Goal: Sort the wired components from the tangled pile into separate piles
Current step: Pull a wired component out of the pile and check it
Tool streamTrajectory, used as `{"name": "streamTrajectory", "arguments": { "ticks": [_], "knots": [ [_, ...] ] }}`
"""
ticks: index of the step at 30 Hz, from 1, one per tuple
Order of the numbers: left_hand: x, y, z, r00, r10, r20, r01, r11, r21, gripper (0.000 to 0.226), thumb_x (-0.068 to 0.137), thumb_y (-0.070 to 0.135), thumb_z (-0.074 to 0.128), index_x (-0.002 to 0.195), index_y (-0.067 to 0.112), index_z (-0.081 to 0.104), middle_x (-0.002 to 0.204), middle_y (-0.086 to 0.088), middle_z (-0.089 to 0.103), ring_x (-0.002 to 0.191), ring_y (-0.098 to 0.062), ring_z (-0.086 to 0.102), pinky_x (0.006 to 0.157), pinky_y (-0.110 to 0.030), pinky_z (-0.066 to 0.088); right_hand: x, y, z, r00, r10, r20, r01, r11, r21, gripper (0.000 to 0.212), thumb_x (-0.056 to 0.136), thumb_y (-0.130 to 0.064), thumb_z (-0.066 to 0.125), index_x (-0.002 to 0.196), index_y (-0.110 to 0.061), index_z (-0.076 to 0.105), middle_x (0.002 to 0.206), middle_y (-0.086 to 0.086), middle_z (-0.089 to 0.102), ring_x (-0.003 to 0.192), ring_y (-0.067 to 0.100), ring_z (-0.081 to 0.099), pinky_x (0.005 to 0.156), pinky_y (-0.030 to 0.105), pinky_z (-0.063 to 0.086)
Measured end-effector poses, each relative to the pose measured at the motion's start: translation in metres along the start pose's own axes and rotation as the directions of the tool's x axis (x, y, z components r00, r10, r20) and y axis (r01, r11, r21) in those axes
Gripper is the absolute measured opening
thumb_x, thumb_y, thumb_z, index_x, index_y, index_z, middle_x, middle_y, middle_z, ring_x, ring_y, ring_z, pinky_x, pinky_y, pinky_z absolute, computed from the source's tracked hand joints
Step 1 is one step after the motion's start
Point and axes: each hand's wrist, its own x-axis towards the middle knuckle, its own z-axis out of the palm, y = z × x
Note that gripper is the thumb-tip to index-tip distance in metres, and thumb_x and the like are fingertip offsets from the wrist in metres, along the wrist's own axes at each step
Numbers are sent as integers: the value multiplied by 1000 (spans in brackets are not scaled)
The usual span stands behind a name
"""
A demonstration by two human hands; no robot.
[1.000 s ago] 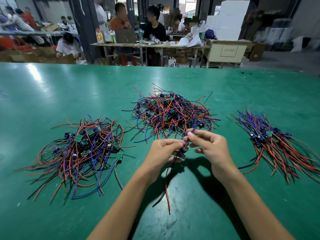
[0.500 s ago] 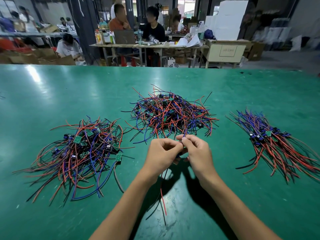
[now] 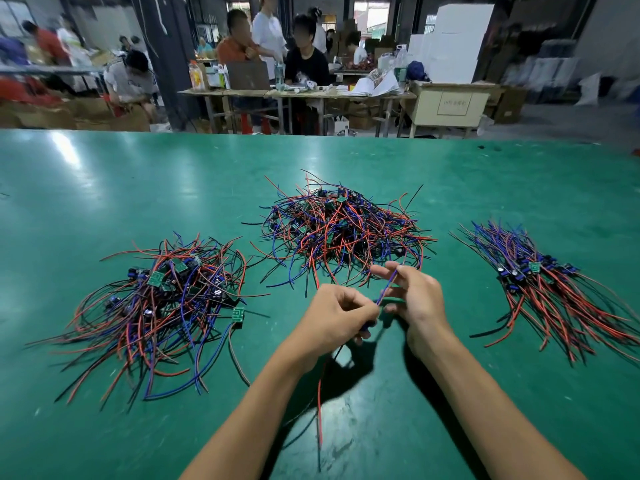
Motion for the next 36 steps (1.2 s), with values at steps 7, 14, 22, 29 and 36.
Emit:
{"name": "streamTrajectory", "arguments": {
  "ticks": [7,14,22,29,36],
  "knots": [
    [-1,1,4,992,-56,111,56,998,-3,38,91,3,66,56,17,69,65,-8,66,48,-13,59,45,-22,48,5,-4,-9,994,110,-18,-100,953,287,23,104,-19,42,87,-22,56,79,-5,78,57,11,48,54,26,37],
    [0,1,7,967,-140,215,180,967,-179,23,94,5,60,73,6,67,66,-5,62,49,-12,52,49,-21,48,7,-6,-22,957,168,238,-290,608,739,12,81,-16,51,72,-24,49,66,-10,60,55,12,44,60,26,32],
    [5,-4,-5,984,-141,112,169,939,-299,11,93,11,66,91,5,74,77,-7,67,57,-12,59,55,-20,52,-6,-3,-9,970,-163,182,165,986,3,27,102,-36,55,94,-25,79,94,2,78,72,16,62,73,37,47],
    [6,-6,-21,988,-131,84,149,952,-269,21,93,16,69,105,0,75,86,-9,71,63,-15,65,55,-22,54,-9,-10,-17,914,-205,351,253,962,-99,10,98,-20,65,100,-13,72,84,3,77,65,10,66,55,18,50],
    [6,-2,-37,976,-202,82,211,971,-113,32,101,36,58,109,7,70,100,-8,78,47,-10,53,40,-18,40,-3,-14,-24,942,-191,278,192,981,22,12,97,-8,62,105,-11,71,85,6,77,72,11,69,69,19,57]
  ]
}}
